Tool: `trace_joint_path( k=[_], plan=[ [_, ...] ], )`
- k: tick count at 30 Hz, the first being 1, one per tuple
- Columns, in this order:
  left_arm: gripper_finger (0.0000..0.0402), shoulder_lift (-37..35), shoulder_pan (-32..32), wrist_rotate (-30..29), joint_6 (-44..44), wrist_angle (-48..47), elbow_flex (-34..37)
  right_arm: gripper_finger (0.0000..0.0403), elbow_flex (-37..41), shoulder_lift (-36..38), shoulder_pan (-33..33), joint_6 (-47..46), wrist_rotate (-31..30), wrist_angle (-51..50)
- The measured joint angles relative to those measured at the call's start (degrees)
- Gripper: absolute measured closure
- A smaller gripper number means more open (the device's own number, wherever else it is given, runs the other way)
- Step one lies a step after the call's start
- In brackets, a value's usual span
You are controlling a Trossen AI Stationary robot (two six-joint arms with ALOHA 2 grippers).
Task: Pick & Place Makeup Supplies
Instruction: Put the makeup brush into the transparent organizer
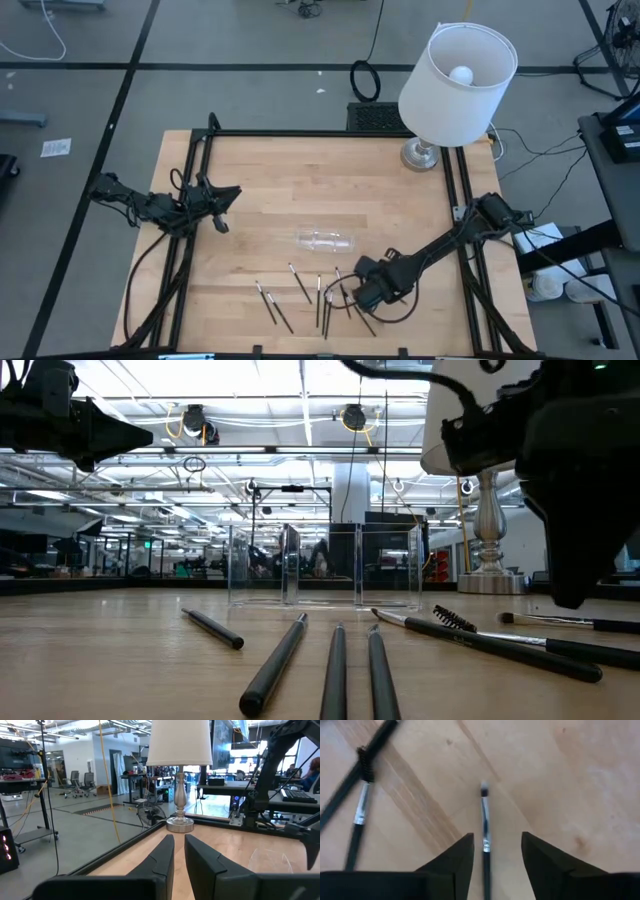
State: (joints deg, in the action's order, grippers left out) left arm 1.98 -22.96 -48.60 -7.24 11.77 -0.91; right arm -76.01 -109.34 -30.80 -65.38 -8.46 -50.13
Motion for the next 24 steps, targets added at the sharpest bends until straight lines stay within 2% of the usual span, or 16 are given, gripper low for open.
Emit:
trace_joint_path(
  k=[7,16,24],
  plan=[
    [0.035,0.0,0.0,0.0,0.0,0.0,0.0,0.0263,1.0,0.1,0.1,0.3,1.7,2.2],
    [0.035,0.0,0.0,0.0,0.0,0.0,0.0,0.0273,10.1,0.6,0.7,-0.6,5.6,13.0],
    [0.035,0.0,0.0,0.0,0.0,0.0,0.0,0.0273,13.1,0.5,0.8,-1.0,6.8,13.5]
  ],
)
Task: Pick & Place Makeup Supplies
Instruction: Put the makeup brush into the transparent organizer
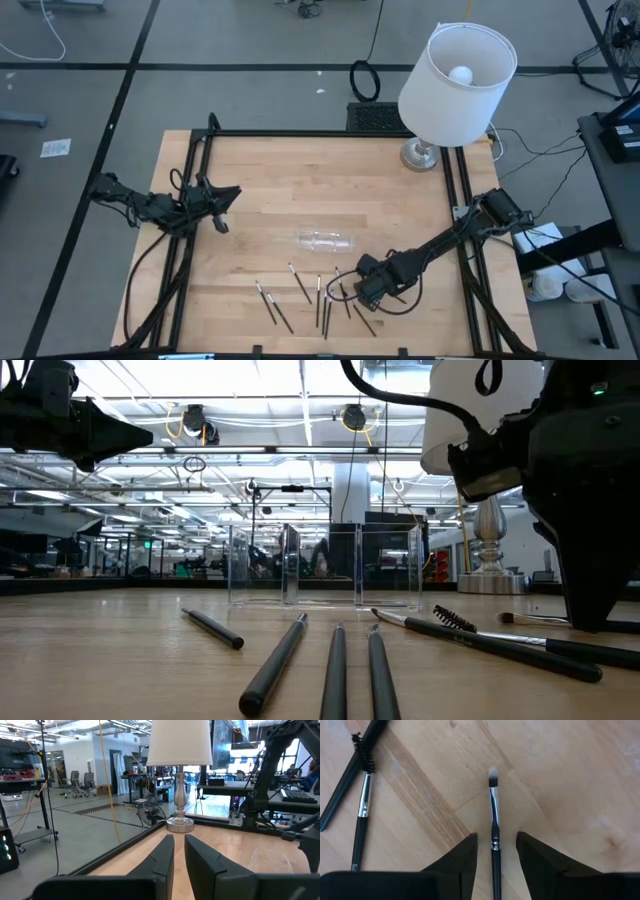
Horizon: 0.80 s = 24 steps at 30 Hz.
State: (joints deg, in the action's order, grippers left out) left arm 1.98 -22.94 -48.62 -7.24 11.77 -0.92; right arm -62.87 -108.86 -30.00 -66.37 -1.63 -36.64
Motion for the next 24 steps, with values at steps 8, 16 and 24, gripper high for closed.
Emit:
trace_joint_path(
  k=[8,16,24],
  plan=[
    [0.035,0.0,0.0,0.0,0.0,0.0,0.0,0.0274,0.0,-0.1,0.0,0.0,0.0,-0.1],
    [0.035,0.0,0.0,0.0,0.0,0.0,0.0,0.0346,0.1,-0.1,0.0,0.0,-0.1,-0.4],
    [0.035,0.0,0.0,0.0,0.0,0.0,0.0,0.0395,0.1,-0.1,0.0,0.0,-0.4,0.0]
  ],
)
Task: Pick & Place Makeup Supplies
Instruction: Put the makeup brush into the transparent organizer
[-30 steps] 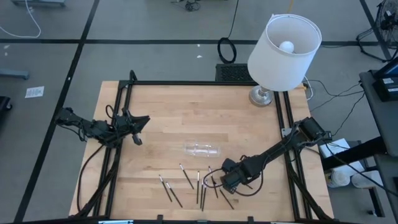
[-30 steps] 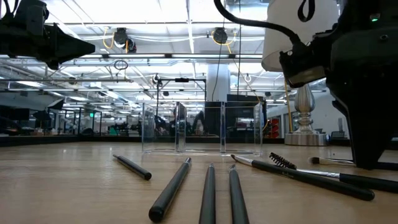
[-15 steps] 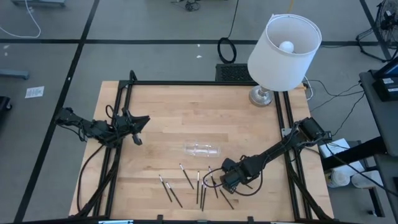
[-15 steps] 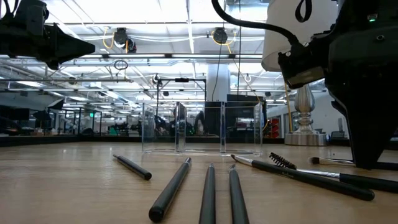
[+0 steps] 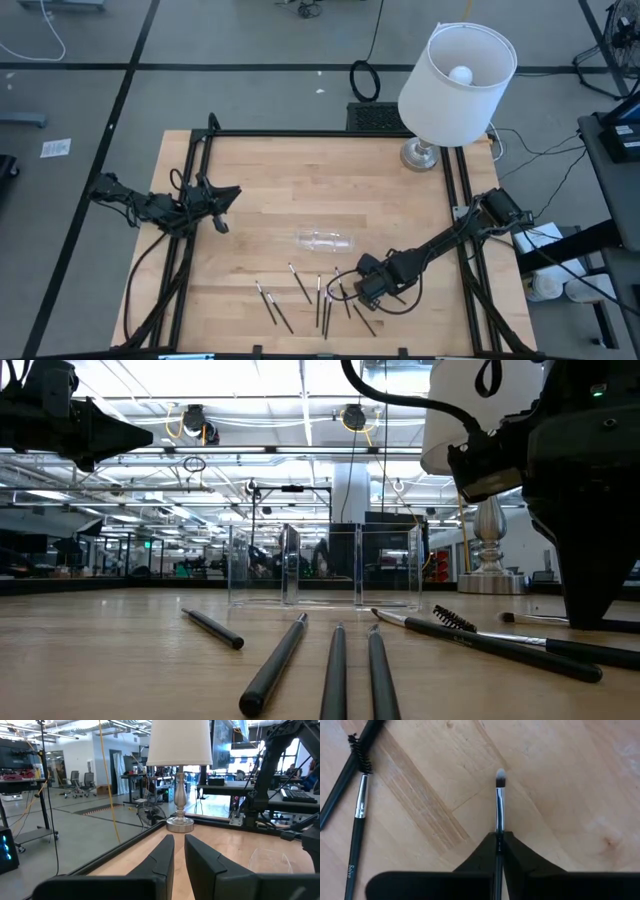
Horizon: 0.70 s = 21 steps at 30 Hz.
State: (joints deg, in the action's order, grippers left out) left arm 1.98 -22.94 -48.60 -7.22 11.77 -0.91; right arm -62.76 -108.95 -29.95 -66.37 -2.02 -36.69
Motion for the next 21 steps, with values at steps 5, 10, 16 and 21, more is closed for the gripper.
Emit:
trace_joint_path(
  k=[5,10,16,21],
  plan=[
    [0.035,0.0,0.0,0.0,0.0,0.0,0.0,0.0398,0.0,0.0,0.0,0.2,-0.7,-0.2],
    [0.035,0.0,0.0,0.0,0.0,0.0,0.0,0.04,0.0,0.7,0.0,0.5,-0.9,0.1],
    [0.035,0.0,0.0,0.0,0.0,0.0,0.0,0.0402,0.0,4.9,-0.2,0.6,-4.3,0.3],
    [0.035,0.0,0.0,0.0,0.0,-0.1,0.0,0.0403,0.3,7.6,-0.2,0.6,-6.5,-0.8]
  ],
)
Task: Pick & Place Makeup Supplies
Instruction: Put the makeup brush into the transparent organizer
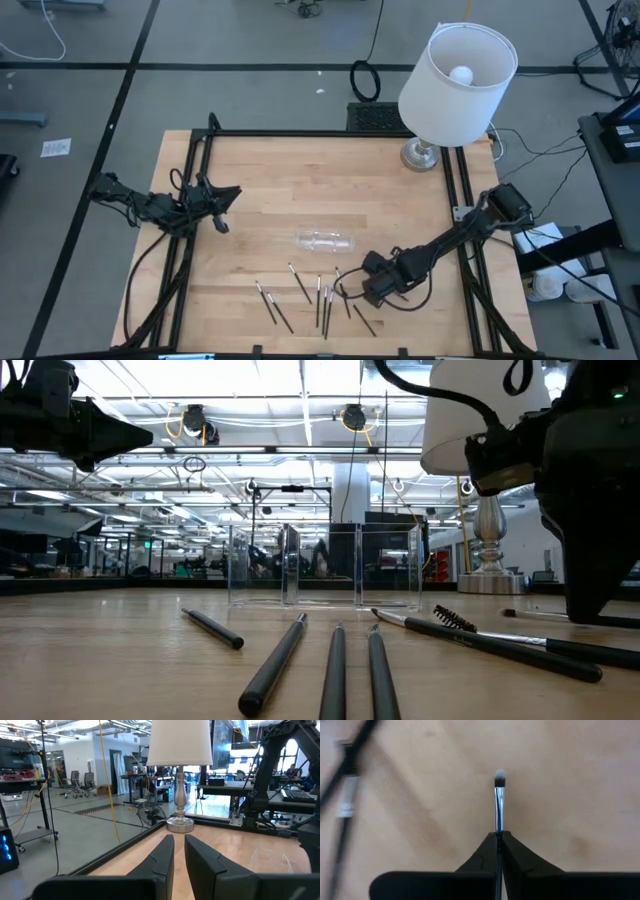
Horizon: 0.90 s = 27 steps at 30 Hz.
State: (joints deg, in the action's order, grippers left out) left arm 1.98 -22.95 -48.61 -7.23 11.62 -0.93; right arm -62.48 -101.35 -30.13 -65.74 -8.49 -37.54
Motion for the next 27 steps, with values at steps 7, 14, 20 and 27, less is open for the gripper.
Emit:
trace_joint_path(
  k=[7,14,20,27],
  plan=[
    [0.035,0.0,0.0,0.0,0.0,-0.2,0.0,0.0399,0.0,0.5,0.0,0.4,-0.2,-0.2],
    [0.035,0.0,0.0,0.0,0.0,-0.3,0.0,0.04,-0.1,0.6,0.1,0.5,-0.4,-0.2],
    [0.035,0.0,0.0,0.0,0.0,-0.3,0.0,0.0402,-0.7,0.6,-0.2,4.7,1.3,0.1],
    [0.035,0.0,0.0,0.0,0.0,-0.3,0.0,0.0365,-7.7,0.7,-2.7,12.7,5.8,2.4]
  ],
)
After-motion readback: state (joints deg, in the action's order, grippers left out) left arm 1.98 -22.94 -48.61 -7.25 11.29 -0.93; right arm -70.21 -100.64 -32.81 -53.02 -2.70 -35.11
